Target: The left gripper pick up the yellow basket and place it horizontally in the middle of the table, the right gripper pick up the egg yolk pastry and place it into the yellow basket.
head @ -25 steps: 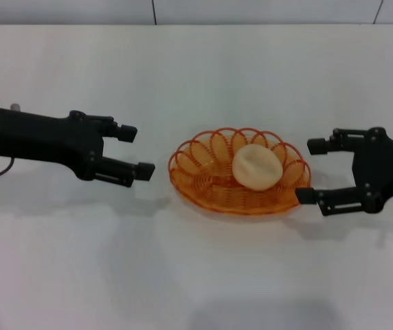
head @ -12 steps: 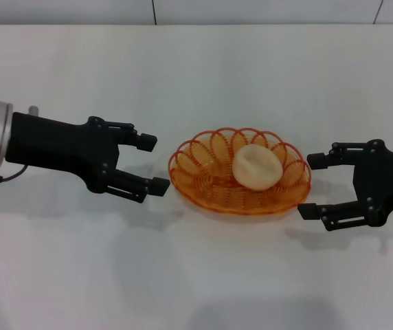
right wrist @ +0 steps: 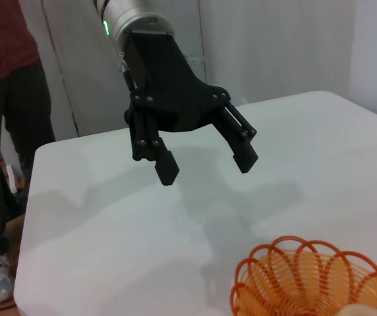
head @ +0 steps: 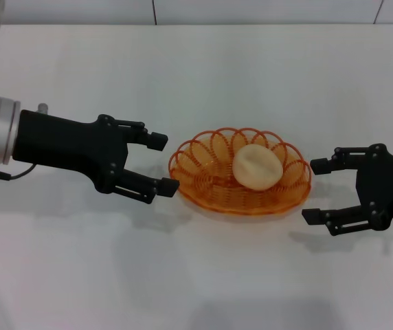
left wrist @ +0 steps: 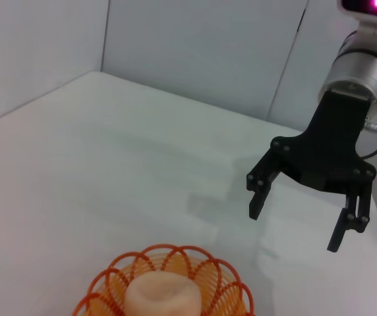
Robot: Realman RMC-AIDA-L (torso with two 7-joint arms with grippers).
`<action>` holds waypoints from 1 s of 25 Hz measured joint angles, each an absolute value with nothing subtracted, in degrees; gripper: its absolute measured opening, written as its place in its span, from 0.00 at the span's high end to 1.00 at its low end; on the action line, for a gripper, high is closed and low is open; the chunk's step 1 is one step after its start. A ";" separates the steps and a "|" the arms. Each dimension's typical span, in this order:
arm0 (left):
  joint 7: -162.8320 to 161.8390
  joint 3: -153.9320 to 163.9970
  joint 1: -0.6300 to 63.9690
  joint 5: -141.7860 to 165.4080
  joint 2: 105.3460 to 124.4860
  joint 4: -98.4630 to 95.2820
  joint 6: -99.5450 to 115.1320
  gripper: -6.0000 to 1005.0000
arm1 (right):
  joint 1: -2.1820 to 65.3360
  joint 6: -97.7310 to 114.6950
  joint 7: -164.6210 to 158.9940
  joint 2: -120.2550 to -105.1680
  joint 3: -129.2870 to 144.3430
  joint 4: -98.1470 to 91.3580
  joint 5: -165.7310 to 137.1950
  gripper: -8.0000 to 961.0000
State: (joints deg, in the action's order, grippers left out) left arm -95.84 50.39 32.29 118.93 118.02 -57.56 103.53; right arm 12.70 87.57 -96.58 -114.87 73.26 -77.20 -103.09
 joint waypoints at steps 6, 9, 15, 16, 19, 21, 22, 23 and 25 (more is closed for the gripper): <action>-95.89 50.36 32.29 118.79 118.04 -57.57 103.54 0.12 | 12.69 88.23 -96.65 -114.87 72.84 -77.27 -103.10 0.15; -96.10 50.36 32.32 118.79 118.03 -57.62 103.54 0.12 | 12.67 88.37 -96.67 -114.87 72.79 -77.31 -103.10 0.15; -96.23 50.36 32.34 118.79 118.03 -57.66 103.45 0.12 | 12.66 88.42 -96.68 -114.87 72.77 -77.34 -103.10 0.15; -96.23 50.36 32.34 118.79 118.04 -57.65 103.43 0.12 | 12.66 88.42 -96.68 -114.87 72.77 -77.32 -103.10 0.15; -96.24 50.30 32.34 118.80 118.03 -57.64 103.34 0.12 | 12.65 88.42 -96.68 -114.87 72.77 -77.25 -103.10 0.15; -96.24 50.10 32.29 118.81 117.98 -57.64 103.23 0.12 | 12.66 88.42 -96.68 -114.87 72.77 -77.15 -103.09 0.15; -96.24 49.99 32.21 118.81 117.92 -57.63 103.23 0.12 | 12.65 88.42 -96.68 -114.87 72.77 -77.15 -103.09 0.15; -96.24 49.88 32.12 118.81 117.85 -57.63 103.23 0.12 | 12.65 88.42 -96.68 -114.87 72.77 -77.14 -103.09 0.15; -96.24 49.83 31.95 118.81 117.79 -57.62 103.30 0.12 | 12.67 88.42 -96.68 -114.87 72.77 -77.08 -103.09 0.15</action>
